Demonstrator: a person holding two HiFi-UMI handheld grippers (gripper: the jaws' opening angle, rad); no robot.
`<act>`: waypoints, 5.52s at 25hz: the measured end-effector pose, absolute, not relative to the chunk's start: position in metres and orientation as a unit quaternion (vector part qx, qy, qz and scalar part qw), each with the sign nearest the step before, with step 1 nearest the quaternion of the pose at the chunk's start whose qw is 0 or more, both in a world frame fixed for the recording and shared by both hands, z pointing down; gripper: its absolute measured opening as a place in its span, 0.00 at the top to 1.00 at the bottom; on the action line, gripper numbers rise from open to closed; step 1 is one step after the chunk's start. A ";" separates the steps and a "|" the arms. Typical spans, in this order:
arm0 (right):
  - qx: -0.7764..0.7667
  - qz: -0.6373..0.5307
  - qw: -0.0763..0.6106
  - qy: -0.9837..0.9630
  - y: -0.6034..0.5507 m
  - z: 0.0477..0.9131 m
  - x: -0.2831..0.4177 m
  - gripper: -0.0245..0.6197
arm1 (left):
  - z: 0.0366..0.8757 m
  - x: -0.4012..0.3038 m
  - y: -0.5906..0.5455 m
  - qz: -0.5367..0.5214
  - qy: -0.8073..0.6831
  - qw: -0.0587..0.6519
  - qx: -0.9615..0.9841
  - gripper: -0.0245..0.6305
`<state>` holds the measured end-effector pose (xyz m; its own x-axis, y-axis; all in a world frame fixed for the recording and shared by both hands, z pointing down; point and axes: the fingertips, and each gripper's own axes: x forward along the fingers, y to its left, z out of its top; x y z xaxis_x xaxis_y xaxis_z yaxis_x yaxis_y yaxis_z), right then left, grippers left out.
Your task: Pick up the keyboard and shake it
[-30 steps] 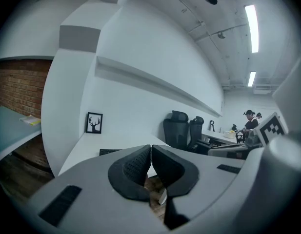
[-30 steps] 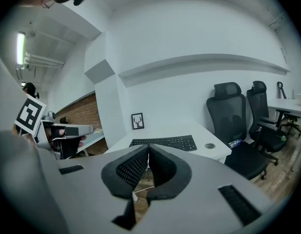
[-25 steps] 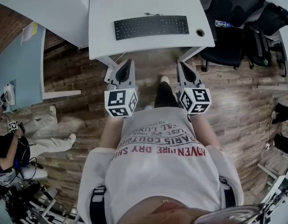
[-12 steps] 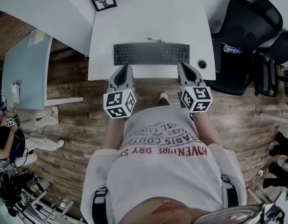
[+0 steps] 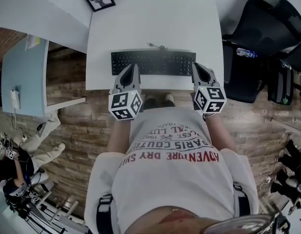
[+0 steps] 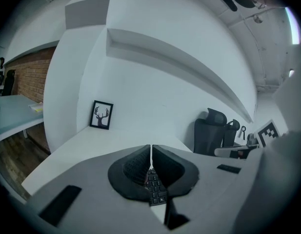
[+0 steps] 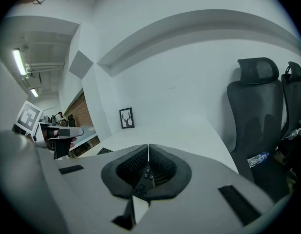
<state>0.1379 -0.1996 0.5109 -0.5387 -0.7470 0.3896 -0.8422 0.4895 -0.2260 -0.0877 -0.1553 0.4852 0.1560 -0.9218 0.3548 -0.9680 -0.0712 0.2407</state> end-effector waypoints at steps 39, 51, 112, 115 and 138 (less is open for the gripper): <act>0.377 0.424 0.286 -0.772 -0.241 0.697 0.150 0.50 | 0.691 -0.207 -0.196 0.232 -0.477 0.405 0.744 0.44; 0.392 0.392 0.271 -0.787 -0.244 0.679 0.153 0.50 | 0.674 -0.205 -0.200 0.214 -0.499 0.372 0.753 0.44; 0.483 0.102 0.104 -0.863 -0.325 0.487 0.194 0.51 | 0.398 -0.161 -0.273 0.075 -0.547 -0.048 0.832 0.46; 0.492 0.096 0.102 -0.860 -0.327 0.490 0.196 0.51 | 0.395 -0.155 -0.269 0.088 -0.541 -0.078 0.833 0.46; 0.518 0.017 0.108 -0.848 -0.314 0.470 0.194 0.51 | 0.406 -0.157 -0.247 0.108 -0.544 -0.084 0.828 0.46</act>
